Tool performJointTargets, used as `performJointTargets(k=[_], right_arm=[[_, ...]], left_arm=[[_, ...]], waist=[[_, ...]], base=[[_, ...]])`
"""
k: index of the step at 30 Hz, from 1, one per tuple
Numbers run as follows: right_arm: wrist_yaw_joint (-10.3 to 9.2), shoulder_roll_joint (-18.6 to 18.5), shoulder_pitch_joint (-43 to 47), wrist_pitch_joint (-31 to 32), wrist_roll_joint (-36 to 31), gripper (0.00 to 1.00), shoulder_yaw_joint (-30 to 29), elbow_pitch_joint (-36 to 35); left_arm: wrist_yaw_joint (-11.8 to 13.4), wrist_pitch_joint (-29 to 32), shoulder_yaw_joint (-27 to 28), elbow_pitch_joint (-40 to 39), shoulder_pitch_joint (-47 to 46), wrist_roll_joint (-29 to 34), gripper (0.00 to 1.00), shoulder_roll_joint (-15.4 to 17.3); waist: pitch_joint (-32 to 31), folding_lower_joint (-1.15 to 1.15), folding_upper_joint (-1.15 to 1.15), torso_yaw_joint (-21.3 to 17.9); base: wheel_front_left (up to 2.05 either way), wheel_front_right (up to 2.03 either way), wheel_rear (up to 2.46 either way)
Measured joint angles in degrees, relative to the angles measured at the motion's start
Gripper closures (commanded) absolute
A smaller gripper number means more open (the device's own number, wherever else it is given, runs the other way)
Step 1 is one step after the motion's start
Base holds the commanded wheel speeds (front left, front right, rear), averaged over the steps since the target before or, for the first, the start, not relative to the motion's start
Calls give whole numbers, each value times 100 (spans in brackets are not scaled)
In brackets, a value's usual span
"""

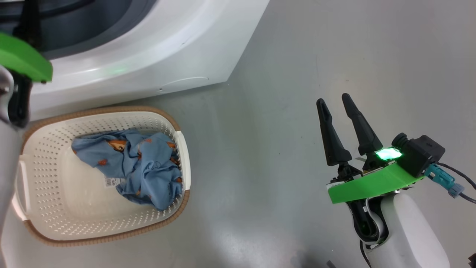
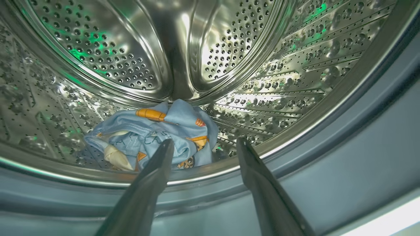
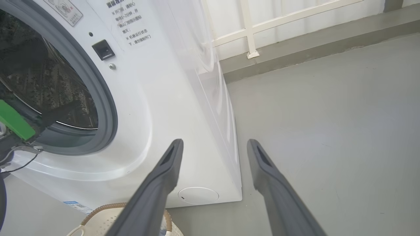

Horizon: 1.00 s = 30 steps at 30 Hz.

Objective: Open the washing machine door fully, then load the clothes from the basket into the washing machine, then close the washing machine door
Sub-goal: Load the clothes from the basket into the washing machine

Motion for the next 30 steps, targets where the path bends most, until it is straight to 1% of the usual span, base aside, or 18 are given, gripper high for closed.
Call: performJointTargets(k=[3, 8, 11, 17, 20, 26, 30], right_arm=[[0, 0, 2, 0, 0, 0, -46, 14], [0, -3, 6, 0, -8, 0, -114, 29], [0, -4, 11, 0, -8, 0, -140, 35], [0, -4, 83, 0, -67, 0, -193, 49], [0, -5, 115, 0, -96, 0, -201, 68], [0, -5, 117, 0, -210, 0, -203, 132], [0, -7, 121, 0, -253, 0, -198, 197]], left_arm=[[171, -1, 147, -534, 404, 24, 0, 136], [503, -3, 390, -1528, 1160, 46, 0, 216], [655, -8, 519, -2158, 1636, 92, 0, 305], [832, -8, 786, -3221, 2630, 100, 0, 545], [922, -8, 960, -3698, 3044, 202, 0, 610], [1014, -8, 1399, -4457, 3795, 416, 0, 627], [1013, -8, 1603, -4643, 4331, 486, 0, 527]], waist=[[-54, 0, 0, 29], [-148, 0, 0, 108], [-197, 0, 0, 165], [-286, 0, 0, 271], [-332, 0, 0, 312], [-475, 0, 0, 385], [-624, 0, 0, 427]], base=[[0, 0, 0], [0, 0, 0], [0, 0, 0], [0, 0, 0], [0, 0, 0], [0, 0, 0], [0, 0, 0]])
